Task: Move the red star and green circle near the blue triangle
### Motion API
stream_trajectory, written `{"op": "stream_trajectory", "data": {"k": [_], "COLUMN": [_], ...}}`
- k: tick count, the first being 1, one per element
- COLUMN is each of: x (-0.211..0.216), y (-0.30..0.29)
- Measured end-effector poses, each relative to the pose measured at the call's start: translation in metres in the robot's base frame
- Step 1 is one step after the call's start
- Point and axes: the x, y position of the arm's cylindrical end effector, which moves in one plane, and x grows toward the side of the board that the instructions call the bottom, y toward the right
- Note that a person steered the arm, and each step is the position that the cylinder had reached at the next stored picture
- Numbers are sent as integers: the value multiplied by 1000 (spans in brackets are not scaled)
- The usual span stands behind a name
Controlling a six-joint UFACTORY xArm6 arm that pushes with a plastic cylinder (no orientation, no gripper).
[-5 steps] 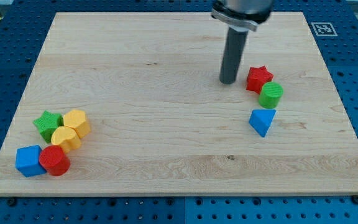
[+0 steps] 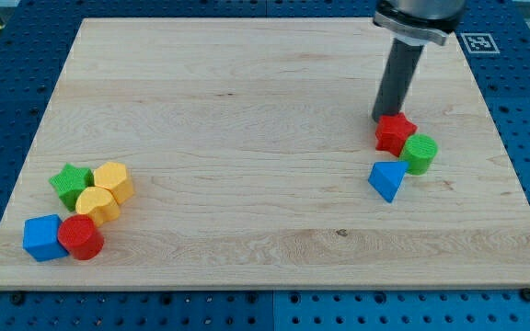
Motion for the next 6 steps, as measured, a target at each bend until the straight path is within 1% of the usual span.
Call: {"op": "stream_trajectory", "data": {"k": [1,2,3,4,5,6], "x": [8,33,45,45,29,26], "y": [26,28,23,23,14,-15]}}
